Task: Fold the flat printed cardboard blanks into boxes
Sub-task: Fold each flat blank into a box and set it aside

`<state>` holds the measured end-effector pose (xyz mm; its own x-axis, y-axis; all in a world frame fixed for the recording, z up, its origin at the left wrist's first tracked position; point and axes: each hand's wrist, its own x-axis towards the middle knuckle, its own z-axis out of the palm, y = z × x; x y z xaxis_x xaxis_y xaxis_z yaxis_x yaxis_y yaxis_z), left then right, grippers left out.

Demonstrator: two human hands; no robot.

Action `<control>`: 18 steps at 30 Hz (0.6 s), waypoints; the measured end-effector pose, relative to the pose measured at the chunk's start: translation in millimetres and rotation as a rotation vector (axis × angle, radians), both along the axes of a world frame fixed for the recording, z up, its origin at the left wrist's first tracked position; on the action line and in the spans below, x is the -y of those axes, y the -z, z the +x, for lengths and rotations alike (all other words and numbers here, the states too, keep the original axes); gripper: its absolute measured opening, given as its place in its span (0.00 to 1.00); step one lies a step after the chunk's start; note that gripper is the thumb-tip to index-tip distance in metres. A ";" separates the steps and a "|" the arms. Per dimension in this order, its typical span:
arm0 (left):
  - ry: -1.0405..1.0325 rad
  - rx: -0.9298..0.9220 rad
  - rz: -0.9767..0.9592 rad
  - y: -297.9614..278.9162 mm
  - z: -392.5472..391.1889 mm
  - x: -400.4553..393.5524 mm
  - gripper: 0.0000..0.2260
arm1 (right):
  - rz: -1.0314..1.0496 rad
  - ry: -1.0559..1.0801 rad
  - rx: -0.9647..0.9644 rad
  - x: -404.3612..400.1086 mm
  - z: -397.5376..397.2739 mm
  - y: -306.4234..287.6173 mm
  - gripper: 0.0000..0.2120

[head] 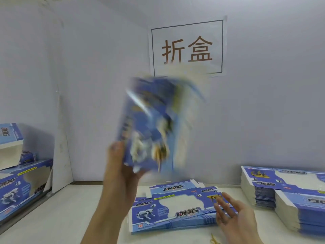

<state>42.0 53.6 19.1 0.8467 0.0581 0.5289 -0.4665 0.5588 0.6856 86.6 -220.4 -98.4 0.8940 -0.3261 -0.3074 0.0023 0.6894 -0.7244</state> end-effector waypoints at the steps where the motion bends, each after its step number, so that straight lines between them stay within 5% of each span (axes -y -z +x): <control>1: -0.035 0.019 -0.165 -2.6 -0.8 -5.6 0.24 | 0.045 -0.140 0.029 -19.7 -5.6 -9.4 0.12; 3: -0.126 -0.013 -0.186 -5.0 -0.5 -16.3 0.35 | -0.005 -0.140 0.029 -20.5 -7.8 -11.3 0.11; 6: -0.168 -0.157 0.162 14.5 9.1 -15.0 0.27 | -0.021 -0.124 -0.003 -18.2 -9.3 -16.2 0.10; 9: -0.341 -0.201 0.709 41.8 16.9 4.7 0.11 | -0.083 -0.168 -0.011 -23.2 -10.7 -12.7 0.10; 14: -0.303 -0.374 1.647 107.4 30.6 28.7 0.32 | -0.121 -0.137 -0.047 -27.0 -14.8 -16.1 0.11; 18: -0.357 -0.417 1.678 112.3 31.1 22.0 0.23 | -0.160 -0.147 -0.040 -27.3 -12.9 -14.4 0.11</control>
